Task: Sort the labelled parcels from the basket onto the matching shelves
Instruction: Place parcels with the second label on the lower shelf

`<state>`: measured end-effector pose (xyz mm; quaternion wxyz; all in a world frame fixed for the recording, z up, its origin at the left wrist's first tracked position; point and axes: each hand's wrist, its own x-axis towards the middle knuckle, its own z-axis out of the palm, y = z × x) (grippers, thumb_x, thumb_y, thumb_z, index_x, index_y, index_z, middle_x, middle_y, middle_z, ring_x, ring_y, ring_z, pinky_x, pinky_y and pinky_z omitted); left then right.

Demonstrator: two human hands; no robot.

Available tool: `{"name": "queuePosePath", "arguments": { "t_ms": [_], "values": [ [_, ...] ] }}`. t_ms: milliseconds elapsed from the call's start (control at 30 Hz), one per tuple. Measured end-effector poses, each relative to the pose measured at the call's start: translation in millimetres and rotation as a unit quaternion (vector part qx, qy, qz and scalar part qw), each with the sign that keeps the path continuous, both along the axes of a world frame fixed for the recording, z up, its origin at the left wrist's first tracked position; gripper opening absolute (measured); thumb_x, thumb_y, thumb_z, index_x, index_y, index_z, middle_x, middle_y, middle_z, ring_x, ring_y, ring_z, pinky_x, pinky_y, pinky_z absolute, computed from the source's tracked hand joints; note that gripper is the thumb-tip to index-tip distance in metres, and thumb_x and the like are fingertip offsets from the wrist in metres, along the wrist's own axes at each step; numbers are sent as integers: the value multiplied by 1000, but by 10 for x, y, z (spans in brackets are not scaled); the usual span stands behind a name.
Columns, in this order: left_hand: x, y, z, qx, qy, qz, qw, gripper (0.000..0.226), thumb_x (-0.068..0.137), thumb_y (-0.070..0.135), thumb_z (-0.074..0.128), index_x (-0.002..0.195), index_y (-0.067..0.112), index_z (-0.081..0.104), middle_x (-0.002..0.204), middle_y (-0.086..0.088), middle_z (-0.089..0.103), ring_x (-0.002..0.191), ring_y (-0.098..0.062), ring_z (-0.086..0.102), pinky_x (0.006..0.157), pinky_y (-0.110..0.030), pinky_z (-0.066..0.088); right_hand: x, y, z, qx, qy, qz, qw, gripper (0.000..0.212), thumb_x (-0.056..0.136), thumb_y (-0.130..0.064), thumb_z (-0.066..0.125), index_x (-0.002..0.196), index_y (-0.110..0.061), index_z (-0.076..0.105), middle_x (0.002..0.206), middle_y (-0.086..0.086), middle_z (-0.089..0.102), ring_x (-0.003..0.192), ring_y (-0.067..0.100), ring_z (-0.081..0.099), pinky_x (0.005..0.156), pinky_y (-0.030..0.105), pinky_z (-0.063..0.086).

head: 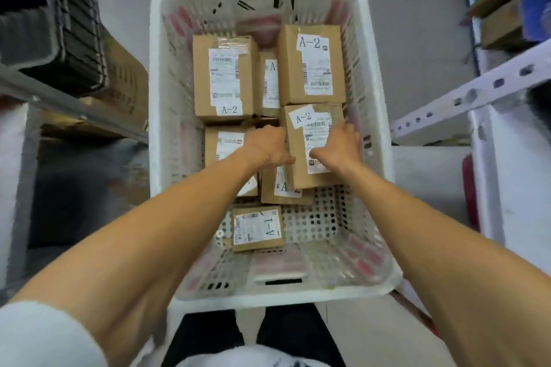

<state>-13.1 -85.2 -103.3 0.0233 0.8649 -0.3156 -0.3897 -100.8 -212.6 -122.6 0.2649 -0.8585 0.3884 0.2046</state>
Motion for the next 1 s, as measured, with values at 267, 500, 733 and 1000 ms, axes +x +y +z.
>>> {"name": "queuePosePath", "arguments": {
  "t_ms": [267, 500, 733, 1000],
  "values": [
    [-121, -48, -547, -96, 194, 191, 958, 93, 81, 58, 62, 149, 10, 19, 143, -8, 45, 126, -29, 49, 100, -36, 43, 4, -78, -365, 17, 8, -139, 990, 99, 64, -32, 80, 140, 1, 25, 141, 19, 37, 133, 35, 33, 109, 39, 32],
    [-314, 313, -659, -145, 190, 357, 903, 109, 72, 47, 77, 150, 14, 9, 149, -9, 30, 135, -28, 35, 110, -47, 34, 59, 212, -369, 63, -14, -135, 989, 94, 46, -45, 84, 127, -12, 48, 126, 8, 54, 120, 26, 50, 100, 42, 45],
    [-211, 773, -778, -154, 221, 425, 864, 106, 67, 26, 84, 148, 27, 17, 137, -1, 50, 125, -22, 48, 106, -45, 40, -70, 380, -506, 168, -83, -145, 971, 83, 55, -32, 89, 122, -27, 40, 124, -1, 55, 108, 17, 57, 95, 40, 49],
    [-138, 701, -829, -208, 292, 453, 816, 122, 71, -7, 76, 153, 31, -7, 150, 4, 36, 133, -15, 37, 104, -28, 35, -102, 329, -625, 327, -108, -132, 930, 122, 58, -5, 89, 151, -23, 11, 131, -8, 53, 115, 5, 52, 97, 20, 43]
  ]
}}
